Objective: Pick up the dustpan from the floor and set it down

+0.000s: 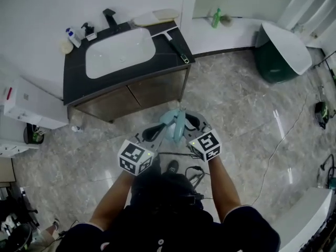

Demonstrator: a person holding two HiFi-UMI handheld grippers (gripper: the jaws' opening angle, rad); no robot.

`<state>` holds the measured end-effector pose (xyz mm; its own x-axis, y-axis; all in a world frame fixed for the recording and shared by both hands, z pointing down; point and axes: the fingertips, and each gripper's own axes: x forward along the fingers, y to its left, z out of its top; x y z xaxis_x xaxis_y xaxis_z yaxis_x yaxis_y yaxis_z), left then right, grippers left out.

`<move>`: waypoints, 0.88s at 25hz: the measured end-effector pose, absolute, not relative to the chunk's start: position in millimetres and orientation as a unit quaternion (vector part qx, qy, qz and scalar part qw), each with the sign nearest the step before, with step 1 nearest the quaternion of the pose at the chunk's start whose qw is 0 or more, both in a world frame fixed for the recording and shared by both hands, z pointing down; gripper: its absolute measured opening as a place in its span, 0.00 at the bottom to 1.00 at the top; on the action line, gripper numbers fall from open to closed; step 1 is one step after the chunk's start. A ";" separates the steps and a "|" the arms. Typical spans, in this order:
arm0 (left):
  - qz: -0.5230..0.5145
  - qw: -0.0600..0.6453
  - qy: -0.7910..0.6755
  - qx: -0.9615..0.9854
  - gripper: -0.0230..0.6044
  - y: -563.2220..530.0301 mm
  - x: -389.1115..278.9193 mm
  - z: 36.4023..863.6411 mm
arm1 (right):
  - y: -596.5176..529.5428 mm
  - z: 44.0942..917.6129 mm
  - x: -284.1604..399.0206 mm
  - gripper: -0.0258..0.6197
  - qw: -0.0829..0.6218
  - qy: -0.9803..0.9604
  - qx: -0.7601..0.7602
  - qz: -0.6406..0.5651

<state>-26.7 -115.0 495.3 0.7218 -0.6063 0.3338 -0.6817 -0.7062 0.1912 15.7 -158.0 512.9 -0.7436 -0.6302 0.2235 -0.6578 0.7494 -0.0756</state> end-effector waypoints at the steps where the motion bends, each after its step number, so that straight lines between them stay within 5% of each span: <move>1: 0.120 0.146 -0.350 0.917 0.06 -114.3 -24.8 489.1 | -155.6 503.5 17.9 0.20 0.086 -0.929 0.353 0.074; 22: 0.051 0.042 -0.316 0.947 0.06 -149.5 42.7 371.0 | -163.7 333.9 98.5 0.20 -0.024 -0.890 0.455 0.011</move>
<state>42.7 -149.5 371.0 0.7955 -0.5935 0.1223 -0.6019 -0.7972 0.0468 98.5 -163.7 333.9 -0.5848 -0.8105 -0.0331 -0.8094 0.5858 -0.0418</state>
